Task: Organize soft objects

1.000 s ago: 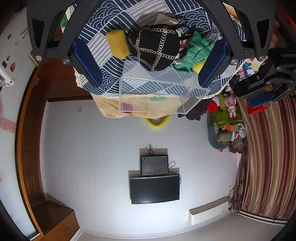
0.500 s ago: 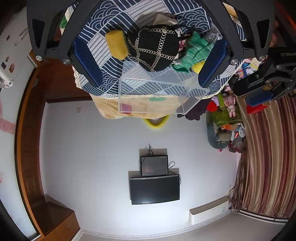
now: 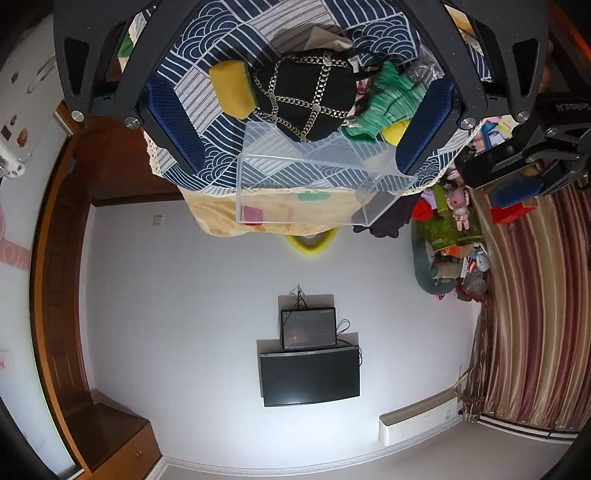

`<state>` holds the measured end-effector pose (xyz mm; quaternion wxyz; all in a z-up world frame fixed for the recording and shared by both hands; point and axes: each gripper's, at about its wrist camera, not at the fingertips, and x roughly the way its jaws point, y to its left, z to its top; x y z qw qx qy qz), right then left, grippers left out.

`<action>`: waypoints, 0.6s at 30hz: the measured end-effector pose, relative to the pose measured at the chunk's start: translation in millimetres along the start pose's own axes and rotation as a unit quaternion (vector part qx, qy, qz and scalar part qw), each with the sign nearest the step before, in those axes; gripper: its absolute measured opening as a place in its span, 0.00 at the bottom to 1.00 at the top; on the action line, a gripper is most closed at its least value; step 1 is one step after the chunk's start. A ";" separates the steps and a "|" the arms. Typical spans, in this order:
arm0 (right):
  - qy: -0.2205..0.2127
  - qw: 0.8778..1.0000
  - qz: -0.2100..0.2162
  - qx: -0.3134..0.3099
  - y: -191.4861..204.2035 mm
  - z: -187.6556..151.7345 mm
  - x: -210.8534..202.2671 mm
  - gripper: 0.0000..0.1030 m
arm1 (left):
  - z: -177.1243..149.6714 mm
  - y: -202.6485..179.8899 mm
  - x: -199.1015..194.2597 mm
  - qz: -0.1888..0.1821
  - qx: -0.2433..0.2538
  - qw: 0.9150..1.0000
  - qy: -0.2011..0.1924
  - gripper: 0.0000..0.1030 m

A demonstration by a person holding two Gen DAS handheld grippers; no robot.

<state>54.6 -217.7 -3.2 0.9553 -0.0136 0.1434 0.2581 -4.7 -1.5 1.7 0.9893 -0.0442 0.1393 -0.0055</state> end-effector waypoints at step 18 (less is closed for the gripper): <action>-0.003 1.000 0.001 0.000 1.8 0.4 -0.7 1.00 | -0.2 -0.3 -0.1 -0.001 0.000 1.000 0.000 1.00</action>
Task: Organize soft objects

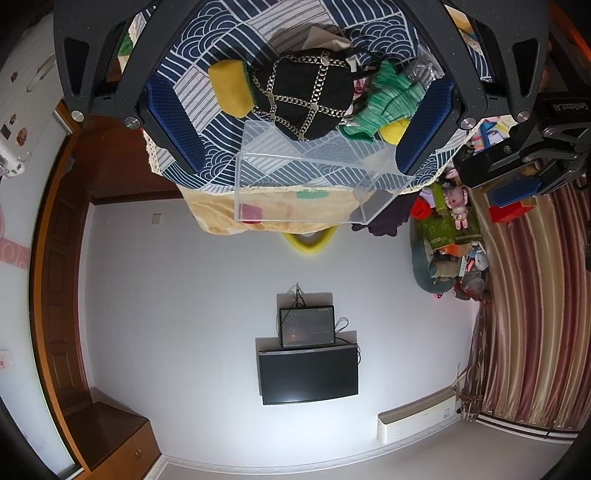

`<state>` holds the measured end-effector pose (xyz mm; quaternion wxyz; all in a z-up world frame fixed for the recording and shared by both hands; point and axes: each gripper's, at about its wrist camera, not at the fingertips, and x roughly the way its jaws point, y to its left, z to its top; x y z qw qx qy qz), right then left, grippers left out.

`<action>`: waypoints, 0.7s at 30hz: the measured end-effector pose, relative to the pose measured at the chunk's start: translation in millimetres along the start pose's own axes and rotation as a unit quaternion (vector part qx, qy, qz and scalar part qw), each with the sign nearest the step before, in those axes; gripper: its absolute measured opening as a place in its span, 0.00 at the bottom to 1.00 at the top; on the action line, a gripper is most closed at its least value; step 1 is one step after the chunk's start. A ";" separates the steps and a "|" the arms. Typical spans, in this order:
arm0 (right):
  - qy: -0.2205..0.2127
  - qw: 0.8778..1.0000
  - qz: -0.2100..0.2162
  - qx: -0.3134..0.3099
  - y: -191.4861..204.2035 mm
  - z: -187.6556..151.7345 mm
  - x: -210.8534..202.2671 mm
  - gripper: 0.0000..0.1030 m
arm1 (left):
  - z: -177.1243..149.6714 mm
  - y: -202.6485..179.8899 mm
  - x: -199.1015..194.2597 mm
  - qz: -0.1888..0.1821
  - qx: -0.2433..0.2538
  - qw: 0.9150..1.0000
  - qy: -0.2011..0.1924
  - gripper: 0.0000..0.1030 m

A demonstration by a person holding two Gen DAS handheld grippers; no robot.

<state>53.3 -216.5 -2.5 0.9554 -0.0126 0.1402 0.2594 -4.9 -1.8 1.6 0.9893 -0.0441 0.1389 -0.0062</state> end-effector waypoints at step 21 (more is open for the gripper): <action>0.005 0.999 -0.027 0.026 -25.5 -6.8 11.6 0.97 | -5.3 21.7 30.8 0.017 -0.029 0.999 0.029 0.91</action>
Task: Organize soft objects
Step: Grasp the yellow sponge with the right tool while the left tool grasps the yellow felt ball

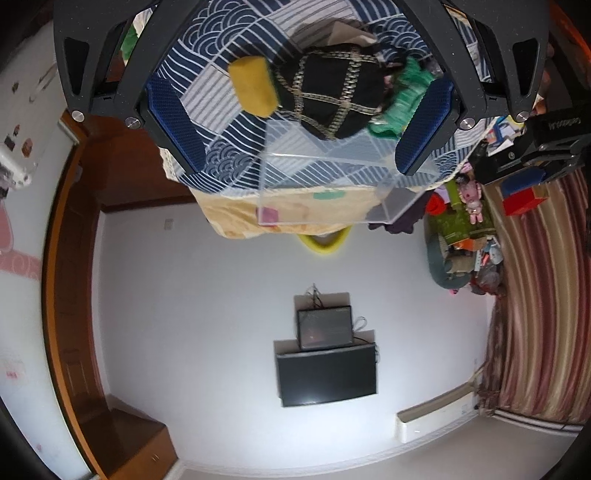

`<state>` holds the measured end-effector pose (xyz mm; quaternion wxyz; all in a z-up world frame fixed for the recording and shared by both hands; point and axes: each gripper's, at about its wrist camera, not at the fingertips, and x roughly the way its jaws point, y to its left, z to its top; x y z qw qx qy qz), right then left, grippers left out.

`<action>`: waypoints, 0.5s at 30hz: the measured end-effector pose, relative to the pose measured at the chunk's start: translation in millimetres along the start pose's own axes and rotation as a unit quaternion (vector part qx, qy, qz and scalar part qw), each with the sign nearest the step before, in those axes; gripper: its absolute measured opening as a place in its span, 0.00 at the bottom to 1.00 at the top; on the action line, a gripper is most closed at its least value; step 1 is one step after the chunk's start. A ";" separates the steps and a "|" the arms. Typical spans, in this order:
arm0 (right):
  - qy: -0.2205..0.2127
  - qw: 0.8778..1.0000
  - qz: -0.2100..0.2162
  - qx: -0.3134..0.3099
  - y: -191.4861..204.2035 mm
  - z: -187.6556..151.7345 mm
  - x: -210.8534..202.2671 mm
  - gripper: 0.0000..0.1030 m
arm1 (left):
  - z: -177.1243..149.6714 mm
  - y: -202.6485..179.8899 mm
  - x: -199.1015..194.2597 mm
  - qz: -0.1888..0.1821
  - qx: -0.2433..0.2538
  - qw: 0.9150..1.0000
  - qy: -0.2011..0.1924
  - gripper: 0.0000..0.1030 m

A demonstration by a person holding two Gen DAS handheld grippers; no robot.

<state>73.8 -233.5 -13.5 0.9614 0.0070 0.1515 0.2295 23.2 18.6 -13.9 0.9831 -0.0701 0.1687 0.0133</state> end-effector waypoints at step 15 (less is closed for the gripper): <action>0.140 0.989 -0.013 0.045 -43.7 -42.9 57.5 0.59 | -38.6 41.0 97.7 0.034 -0.040 0.989 0.136 0.52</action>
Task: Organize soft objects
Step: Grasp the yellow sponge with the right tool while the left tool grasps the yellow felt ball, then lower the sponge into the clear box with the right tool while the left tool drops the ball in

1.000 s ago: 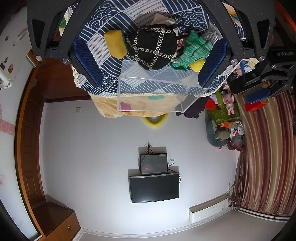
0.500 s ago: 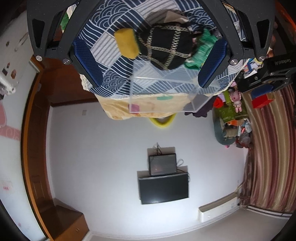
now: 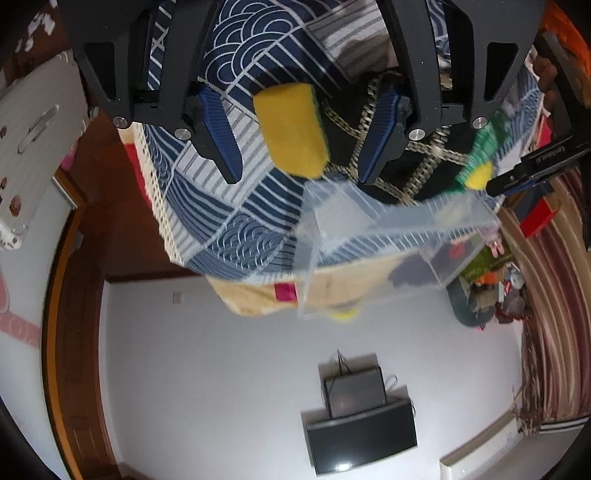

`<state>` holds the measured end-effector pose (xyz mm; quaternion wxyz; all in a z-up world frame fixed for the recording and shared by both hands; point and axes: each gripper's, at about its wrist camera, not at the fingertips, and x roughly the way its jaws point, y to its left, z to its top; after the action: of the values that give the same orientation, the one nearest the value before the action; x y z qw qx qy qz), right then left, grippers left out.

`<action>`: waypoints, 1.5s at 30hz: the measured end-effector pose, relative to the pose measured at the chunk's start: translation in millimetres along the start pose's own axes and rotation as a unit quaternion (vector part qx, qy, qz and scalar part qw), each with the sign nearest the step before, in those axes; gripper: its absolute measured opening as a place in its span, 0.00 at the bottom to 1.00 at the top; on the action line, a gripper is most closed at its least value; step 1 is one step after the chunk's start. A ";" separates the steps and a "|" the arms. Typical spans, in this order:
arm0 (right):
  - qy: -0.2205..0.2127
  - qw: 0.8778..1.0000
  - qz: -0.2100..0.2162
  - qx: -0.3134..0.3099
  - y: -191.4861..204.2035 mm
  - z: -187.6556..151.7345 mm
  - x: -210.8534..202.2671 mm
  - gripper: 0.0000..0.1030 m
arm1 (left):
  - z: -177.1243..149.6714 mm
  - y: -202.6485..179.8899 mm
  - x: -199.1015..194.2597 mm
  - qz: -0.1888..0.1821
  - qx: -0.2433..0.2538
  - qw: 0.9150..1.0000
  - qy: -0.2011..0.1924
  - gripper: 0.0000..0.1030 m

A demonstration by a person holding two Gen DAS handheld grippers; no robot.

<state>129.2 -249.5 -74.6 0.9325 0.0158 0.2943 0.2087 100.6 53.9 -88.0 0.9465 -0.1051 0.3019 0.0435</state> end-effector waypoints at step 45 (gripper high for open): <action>-0.036 0.997 0.038 -0.051 44.4 87.4 13.4 0.31 | 78.9 -10.9 -21.9 -0.009 0.051 0.997 -0.062 0.39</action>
<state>170.8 -195.5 -3.0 0.9335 -0.0136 0.2488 0.2578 128.7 60.6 -10.6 0.9680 -0.0568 0.2432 0.0261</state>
